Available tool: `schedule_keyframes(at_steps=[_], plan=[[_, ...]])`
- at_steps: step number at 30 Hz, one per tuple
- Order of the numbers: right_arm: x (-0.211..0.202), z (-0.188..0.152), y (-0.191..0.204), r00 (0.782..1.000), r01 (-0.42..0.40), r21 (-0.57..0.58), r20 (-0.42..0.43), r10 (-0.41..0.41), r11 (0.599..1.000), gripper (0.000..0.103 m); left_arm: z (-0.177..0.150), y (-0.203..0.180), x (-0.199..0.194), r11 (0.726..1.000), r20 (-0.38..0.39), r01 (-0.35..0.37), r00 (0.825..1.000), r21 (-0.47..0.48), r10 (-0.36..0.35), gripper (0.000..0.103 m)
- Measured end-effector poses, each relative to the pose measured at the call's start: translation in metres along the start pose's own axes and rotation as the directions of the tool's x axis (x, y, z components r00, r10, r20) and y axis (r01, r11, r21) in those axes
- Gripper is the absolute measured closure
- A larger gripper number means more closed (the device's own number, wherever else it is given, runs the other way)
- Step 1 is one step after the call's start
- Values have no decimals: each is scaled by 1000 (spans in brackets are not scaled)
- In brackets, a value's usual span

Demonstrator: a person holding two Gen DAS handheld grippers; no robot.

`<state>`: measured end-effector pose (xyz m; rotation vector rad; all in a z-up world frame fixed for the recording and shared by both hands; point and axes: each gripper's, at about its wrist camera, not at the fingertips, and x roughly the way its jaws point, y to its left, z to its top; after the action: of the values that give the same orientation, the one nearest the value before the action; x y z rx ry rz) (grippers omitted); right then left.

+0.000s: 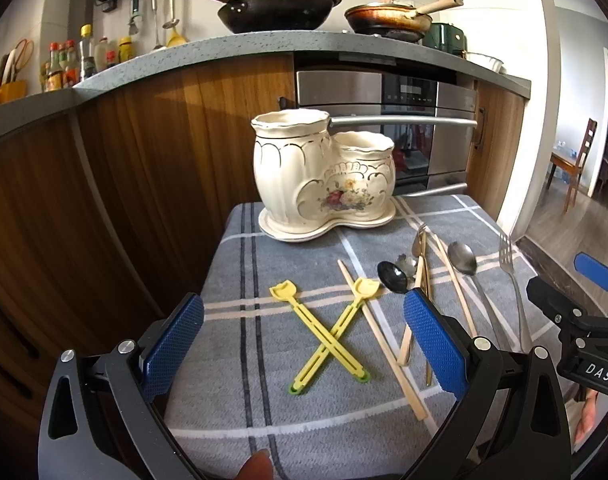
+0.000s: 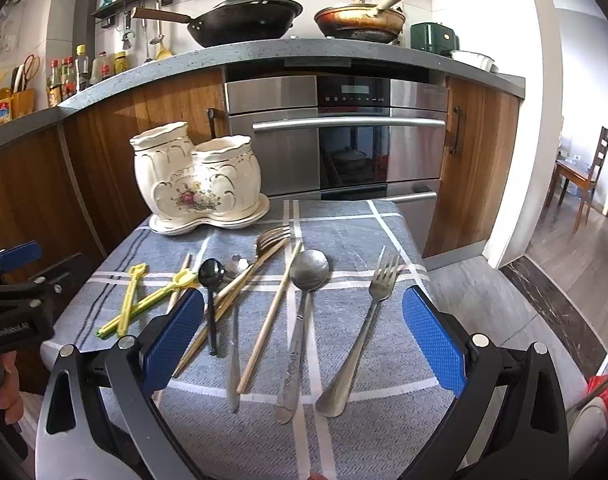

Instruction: Organize utensils

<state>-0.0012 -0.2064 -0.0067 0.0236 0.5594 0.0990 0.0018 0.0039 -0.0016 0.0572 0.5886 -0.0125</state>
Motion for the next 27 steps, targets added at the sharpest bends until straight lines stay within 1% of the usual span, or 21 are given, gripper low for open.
schedule_keyframes(at_steps=[3,6,8,11,13,15,18,20,22,24,27], plan=[[5,0,-2,1000,26,2,2,-26,1000,5,4,3,3,1000,5,-12,1000,-7,12,4],[10,1,-7,999,33,21,-2,-32,999,5,8,5,8,1000,-4,-21,1000,-15,20,4],[14,2,-10,999,33,31,-8,-33,999,5,11,5,14,1000,-18,-12,1000,-16,12,4],[18,7,-13,999,34,40,-18,-34,999,5,14,5,17,1000,-18,11,1000,-9,-11,4],[19,12,-15,999,28,37,-19,-27,999,5,18,6,19,1000,-10,4,1000,5,-4,4],[16,21,-18,999,33,28,1,-33,999,5,23,10,23,1000,-12,7,1000,6,-7,4],[10,34,-31,998,46,48,43,-48,998,5,32,20,37,997,-65,71,995,-12,-72,5],[11,45,-39,997,63,55,43,-66,996,5,35,25,44,997,-77,81,994,-11,-82,6],[16,55,-47,996,81,37,27,-82,996,5,36,33,52,996,-68,94,993,-5,-94,6],[24,59,-52,998,70,3,3,-70,998,5,34,37,59,997,-74,73,995,14,-72,6],[32,57,-54,997,80,-55,2,-80,995,5,26,43,72,997,-107,61,993,36,-57,6]])
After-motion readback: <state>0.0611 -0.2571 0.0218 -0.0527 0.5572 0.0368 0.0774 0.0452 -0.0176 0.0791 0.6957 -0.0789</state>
